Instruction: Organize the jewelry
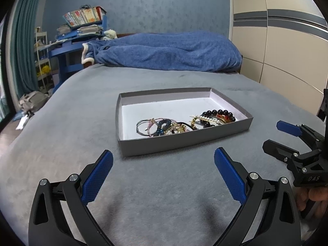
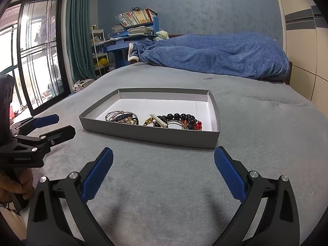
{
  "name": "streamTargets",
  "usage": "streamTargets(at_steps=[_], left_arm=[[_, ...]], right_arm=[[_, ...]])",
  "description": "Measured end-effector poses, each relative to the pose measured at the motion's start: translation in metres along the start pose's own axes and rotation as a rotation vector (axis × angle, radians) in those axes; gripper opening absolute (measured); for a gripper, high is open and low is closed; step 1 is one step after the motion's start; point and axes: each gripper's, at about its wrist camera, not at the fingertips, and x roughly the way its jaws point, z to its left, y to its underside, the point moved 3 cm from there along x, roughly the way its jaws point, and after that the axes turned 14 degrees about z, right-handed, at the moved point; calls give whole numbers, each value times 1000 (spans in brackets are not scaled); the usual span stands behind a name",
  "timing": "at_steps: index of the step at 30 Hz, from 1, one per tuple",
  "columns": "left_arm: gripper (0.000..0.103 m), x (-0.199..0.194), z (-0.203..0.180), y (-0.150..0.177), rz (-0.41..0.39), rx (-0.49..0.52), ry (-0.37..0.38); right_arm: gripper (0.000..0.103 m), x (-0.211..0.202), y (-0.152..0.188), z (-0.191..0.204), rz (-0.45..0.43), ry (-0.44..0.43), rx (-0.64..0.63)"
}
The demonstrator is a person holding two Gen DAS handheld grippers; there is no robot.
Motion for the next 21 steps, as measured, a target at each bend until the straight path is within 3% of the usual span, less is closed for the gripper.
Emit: streamTargets(at_steps=[21], left_arm=[[98, 0, 0, 1, -1, 2, -1]], right_arm=[[98, 1, 0, -1, 1, 0, 0]])
